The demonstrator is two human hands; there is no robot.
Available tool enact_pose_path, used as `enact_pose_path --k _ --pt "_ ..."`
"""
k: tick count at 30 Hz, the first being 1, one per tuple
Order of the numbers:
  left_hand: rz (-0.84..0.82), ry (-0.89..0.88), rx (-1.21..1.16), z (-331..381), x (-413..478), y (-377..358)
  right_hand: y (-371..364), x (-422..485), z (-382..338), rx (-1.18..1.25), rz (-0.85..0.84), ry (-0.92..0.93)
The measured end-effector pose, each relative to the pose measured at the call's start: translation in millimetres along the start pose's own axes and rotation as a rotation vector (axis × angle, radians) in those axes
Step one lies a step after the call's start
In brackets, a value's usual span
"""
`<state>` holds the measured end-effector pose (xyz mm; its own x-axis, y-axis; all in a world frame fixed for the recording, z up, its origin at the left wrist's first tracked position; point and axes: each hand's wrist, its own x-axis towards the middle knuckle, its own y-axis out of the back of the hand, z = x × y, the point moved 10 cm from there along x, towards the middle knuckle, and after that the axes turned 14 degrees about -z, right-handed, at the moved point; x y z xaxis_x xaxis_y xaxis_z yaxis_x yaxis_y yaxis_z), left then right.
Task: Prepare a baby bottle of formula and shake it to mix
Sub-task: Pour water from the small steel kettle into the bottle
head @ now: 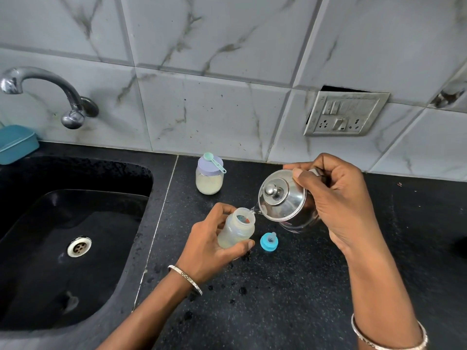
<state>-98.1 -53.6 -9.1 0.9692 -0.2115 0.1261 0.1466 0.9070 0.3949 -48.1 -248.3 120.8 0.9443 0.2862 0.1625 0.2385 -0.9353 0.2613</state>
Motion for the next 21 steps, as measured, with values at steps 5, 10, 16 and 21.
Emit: enact_pose_path --k 5,10,16,21 --pt "0.01 0.008 -0.004 -2 -1 0 0 -1 -5 0.007 0.002 -0.003" --pt "0.024 0.017 -0.022 -2 -4 1 2 -4 -10 0.008 0.0 0.007" --pt "0.034 0.021 -0.044 0 -12 -3 4 -10 -18 0.012 -0.011 0.032" --pt "0.054 0.029 -0.067 8 -21 -8 7 -17 -24 0.002 -0.013 0.035"
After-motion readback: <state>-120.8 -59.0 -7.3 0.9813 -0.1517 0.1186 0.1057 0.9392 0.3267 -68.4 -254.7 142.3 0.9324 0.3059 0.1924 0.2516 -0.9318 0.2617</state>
